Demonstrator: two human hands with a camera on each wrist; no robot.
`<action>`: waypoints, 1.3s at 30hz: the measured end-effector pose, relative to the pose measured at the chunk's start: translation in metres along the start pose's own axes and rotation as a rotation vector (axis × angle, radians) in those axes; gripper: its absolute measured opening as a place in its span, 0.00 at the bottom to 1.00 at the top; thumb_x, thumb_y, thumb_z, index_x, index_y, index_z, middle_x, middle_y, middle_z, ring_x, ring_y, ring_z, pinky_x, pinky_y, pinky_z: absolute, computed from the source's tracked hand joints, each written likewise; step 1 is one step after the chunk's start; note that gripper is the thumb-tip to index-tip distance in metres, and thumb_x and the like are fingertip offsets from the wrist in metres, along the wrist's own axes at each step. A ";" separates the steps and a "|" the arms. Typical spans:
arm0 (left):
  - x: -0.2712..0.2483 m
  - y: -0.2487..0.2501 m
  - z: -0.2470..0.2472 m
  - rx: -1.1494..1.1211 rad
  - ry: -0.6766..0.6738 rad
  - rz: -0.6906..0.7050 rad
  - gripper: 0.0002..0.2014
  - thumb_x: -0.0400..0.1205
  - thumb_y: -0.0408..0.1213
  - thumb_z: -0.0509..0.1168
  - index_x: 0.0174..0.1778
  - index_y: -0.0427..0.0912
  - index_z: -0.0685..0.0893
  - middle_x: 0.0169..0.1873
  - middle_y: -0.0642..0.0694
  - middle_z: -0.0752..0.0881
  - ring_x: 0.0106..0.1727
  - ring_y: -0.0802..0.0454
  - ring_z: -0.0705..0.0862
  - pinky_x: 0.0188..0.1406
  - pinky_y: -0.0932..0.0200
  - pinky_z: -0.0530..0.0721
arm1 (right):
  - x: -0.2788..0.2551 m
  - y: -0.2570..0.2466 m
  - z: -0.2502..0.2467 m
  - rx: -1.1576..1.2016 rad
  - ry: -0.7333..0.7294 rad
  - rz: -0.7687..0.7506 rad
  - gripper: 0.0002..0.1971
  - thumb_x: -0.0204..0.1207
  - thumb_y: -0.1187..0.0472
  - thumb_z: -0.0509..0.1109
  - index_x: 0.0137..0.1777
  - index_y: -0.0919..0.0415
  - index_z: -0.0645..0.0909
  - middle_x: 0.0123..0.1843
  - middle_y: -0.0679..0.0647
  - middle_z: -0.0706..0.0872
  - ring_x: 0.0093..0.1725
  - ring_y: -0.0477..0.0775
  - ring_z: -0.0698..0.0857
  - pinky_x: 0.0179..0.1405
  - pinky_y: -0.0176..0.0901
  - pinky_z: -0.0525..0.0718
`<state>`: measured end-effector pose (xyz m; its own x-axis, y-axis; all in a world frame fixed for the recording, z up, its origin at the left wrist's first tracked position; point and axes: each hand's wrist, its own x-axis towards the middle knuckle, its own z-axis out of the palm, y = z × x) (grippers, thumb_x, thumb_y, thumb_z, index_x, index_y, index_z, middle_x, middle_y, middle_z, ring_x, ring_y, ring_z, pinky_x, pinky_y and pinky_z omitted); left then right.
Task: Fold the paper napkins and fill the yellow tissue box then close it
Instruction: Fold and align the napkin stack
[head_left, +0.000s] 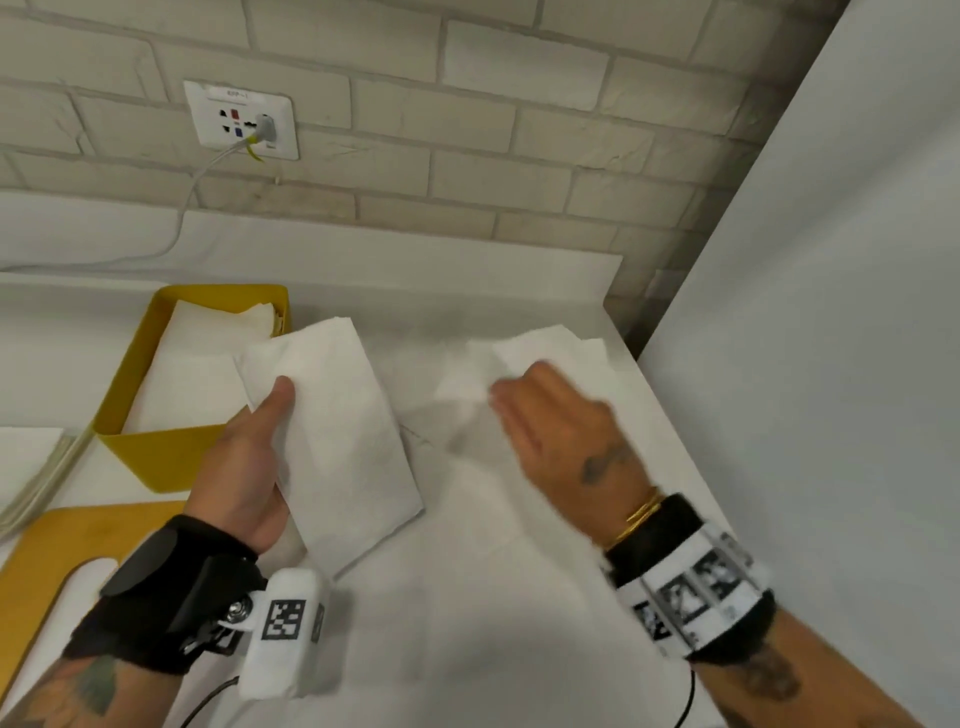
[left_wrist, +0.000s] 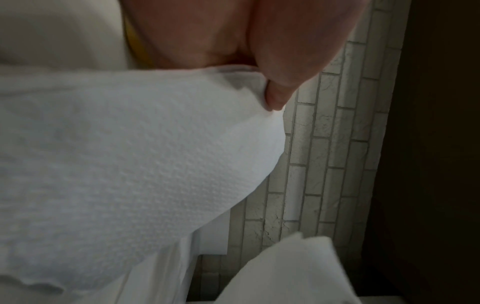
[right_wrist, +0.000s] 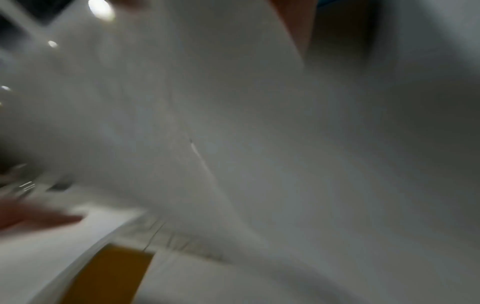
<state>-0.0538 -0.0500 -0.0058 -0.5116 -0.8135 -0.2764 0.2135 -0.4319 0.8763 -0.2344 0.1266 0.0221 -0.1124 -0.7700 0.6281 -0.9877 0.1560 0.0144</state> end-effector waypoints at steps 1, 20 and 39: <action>-0.001 0.002 -0.001 0.009 -0.001 0.019 0.12 0.90 0.48 0.59 0.60 0.49 0.85 0.47 0.53 0.95 0.52 0.54 0.92 0.49 0.53 0.84 | -0.012 -0.010 0.015 -0.021 -0.097 -0.035 0.04 0.79 0.70 0.73 0.47 0.61 0.85 0.43 0.53 0.80 0.29 0.53 0.78 0.20 0.41 0.78; -0.007 -0.001 -0.015 0.037 -0.004 0.080 0.11 0.90 0.48 0.59 0.62 0.52 0.83 0.47 0.55 0.94 0.48 0.57 0.93 0.47 0.54 0.83 | -0.038 0.033 0.004 0.928 -0.224 1.152 0.06 0.77 0.53 0.79 0.52 0.48 0.87 0.52 0.53 0.93 0.56 0.57 0.90 0.56 0.52 0.87; -0.023 -0.004 -0.028 0.066 0.025 0.076 0.09 0.92 0.45 0.58 0.58 0.51 0.83 0.43 0.58 0.94 0.46 0.61 0.93 0.39 0.65 0.88 | -0.041 -0.043 0.020 0.702 -0.359 0.803 0.15 0.73 0.54 0.82 0.54 0.50 0.80 0.49 0.45 0.86 0.49 0.42 0.85 0.44 0.26 0.81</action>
<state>-0.0201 -0.0407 -0.0138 -0.4746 -0.8529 -0.2175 0.1949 -0.3427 0.9190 -0.1896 0.1388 -0.0196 -0.6564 -0.7544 -0.0041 -0.4448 0.3913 -0.8056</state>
